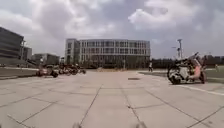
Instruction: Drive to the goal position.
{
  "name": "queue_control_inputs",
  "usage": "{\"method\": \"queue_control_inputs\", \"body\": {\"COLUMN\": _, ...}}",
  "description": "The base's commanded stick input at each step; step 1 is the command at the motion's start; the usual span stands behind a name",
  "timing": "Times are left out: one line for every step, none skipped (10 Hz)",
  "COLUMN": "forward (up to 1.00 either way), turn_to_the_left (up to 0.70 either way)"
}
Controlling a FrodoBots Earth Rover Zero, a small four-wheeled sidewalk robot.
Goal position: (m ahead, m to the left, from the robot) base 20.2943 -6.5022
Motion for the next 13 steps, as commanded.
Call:
{"method": "queue_control_inputs", "body": {"forward": 0.6, "turn_to_the_left": 0.0}}
{"method": "queue_control_inputs", "body": {"forward": 0.6, "turn_to_the_left": 0.0}}
{"method": "queue_control_inputs", "body": {"forward": 0.6, "turn_to_the_left": 0.0}}
{"method": "queue_control_inputs", "body": {"forward": 0.6, "turn_to_the_left": 0.0}}
{"method": "queue_control_inputs", "body": {"forward": 0.6, "turn_to_the_left": 0.0}}
{"method": "queue_control_inputs", "body": {"forward": 0.6, "turn_to_the_left": 0.0}}
{"method": "queue_control_inputs", "body": {"forward": 0.6, "turn_to_the_left": 0.0}}
{"method": "queue_control_inputs", "body": {"forward": 0.6, "turn_to_the_left": 0.0}}
{"method": "queue_control_inputs", "body": {"forward": 0.6, "turn_to_the_left": -0.01}}
{"method": "queue_control_inputs", "body": {"forward": 0.6, "turn_to_the_left": -0.03}}
{"method": "queue_control_inputs", "body": {"forward": 0.6, "turn_to_the_left": -0.12}}
{"method": "queue_control_inputs", "body": {"forward": 0.6, "turn_to_the_left": -0.14}}
{"method": "queue_control_inputs", "body": {"forward": 0.6, "turn_to_the_left": -0.15}}
